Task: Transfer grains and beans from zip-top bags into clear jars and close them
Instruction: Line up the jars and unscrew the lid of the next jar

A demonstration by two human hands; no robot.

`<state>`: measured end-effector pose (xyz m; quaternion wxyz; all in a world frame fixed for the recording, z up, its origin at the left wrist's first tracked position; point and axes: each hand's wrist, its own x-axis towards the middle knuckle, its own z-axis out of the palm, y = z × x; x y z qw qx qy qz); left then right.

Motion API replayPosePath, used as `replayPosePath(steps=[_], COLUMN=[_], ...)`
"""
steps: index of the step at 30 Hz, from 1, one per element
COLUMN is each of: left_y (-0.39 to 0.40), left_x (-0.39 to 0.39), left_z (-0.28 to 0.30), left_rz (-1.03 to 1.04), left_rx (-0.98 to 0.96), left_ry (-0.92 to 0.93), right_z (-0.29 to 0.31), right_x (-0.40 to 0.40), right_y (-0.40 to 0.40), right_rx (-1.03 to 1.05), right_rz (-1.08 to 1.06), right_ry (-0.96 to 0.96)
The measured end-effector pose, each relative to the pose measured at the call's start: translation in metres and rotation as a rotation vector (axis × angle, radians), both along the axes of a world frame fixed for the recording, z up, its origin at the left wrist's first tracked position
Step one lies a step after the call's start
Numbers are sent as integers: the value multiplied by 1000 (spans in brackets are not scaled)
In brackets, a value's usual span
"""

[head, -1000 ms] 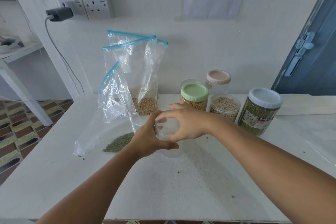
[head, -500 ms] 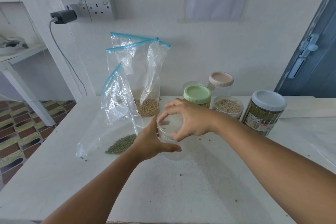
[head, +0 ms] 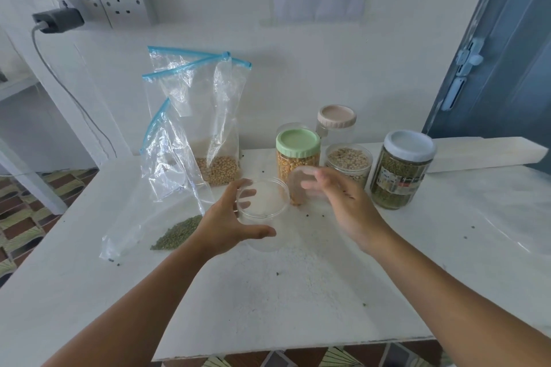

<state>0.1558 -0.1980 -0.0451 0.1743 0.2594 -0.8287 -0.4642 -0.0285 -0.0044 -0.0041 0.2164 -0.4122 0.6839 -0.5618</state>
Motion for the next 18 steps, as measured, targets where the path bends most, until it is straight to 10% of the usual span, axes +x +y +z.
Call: replayPosePath(steps=[4, 18], left_y=[0, -2], left_x=[0, -1], left_z=[-1, -1], left_rz=[3, 5], left_rx=[4, 2], left_ry=[-4, -31], right_z=[-22, -60], right_x=[-6, -24], right_y=[11, 6], right_rx=[146, 454], right_rz=[-138, 45], right_ry=[-186, 371])
